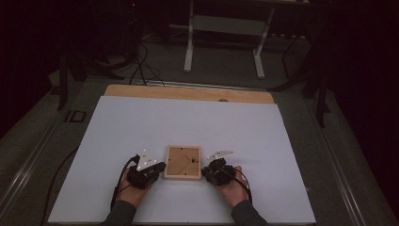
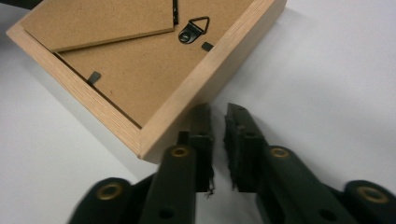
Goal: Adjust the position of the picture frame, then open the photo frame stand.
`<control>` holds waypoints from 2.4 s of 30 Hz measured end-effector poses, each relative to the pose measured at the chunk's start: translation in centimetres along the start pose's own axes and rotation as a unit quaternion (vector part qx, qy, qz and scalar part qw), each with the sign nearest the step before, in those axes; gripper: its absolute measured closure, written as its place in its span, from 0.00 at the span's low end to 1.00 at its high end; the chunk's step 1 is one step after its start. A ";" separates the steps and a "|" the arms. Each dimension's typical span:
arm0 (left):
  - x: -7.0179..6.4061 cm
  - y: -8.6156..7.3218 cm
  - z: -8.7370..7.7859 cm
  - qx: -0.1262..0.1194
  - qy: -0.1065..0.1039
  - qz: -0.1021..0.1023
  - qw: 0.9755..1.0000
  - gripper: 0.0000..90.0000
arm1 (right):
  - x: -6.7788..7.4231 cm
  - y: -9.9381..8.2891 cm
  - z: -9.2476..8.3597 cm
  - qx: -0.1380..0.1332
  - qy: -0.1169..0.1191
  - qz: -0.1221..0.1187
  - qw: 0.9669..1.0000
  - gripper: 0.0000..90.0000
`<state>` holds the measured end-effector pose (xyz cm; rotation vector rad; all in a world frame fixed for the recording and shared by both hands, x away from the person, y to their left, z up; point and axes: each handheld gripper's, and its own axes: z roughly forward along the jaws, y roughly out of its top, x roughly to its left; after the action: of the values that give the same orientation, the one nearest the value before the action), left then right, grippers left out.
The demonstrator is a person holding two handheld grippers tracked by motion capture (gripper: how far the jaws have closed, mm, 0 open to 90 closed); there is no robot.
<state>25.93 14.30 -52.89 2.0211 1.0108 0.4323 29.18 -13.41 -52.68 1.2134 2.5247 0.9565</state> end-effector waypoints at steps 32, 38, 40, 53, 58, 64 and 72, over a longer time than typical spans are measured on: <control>-1.6 4.3 -3.2 -0.022 -0.023 0.027 0.999 0.58 | -2.7 -0.1 -4.9 -0.046 -0.019 -0.036 0.998 0.54; -1.5 5.8 -2.6 0.016 -0.030 0.030 0.999 0.52 | -2.9 -0.1 -5.0 -0.049 -0.020 -0.034 0.998 0.53; -1.6 6.2 -2.2 0.031 -0.036 0.038 0.998 0.51 | -3.0 -0.1 -5.0 -0.048 -0.020 -0.035 0.998 0.53; -1.9 7.1 0.1 0.120 -0.053 0.059 0.990 0.47 | -3.0 -0.1 -5.1 -0.046 -0.022 -0.038 0.998 0.52; -2.0 7.4 1.0 0.154 -0.052 0.064 0.985 0.41 | -2.9 -0.1 -4.9 -0.042 -0.020 -0.039 0.998 0.52; -2.2 7.4 2.2 0.180 -0.049 0.075 0.979 0.42 | -2.8 -0.1 -4.8 -0.042 -0.019 -0.042 0.998 0.52; -2.5 7.2 3.2 0.190 -0.044 0.083 0.977 0.50 | -2.4 0.0 -5.0 -0.052 -0.015 -0.045 0.997 0.56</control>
<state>29.87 8.19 -48.99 2.4558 0.9266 0.2442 28.66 -17.59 -49.10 1.0660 2.4506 1.0273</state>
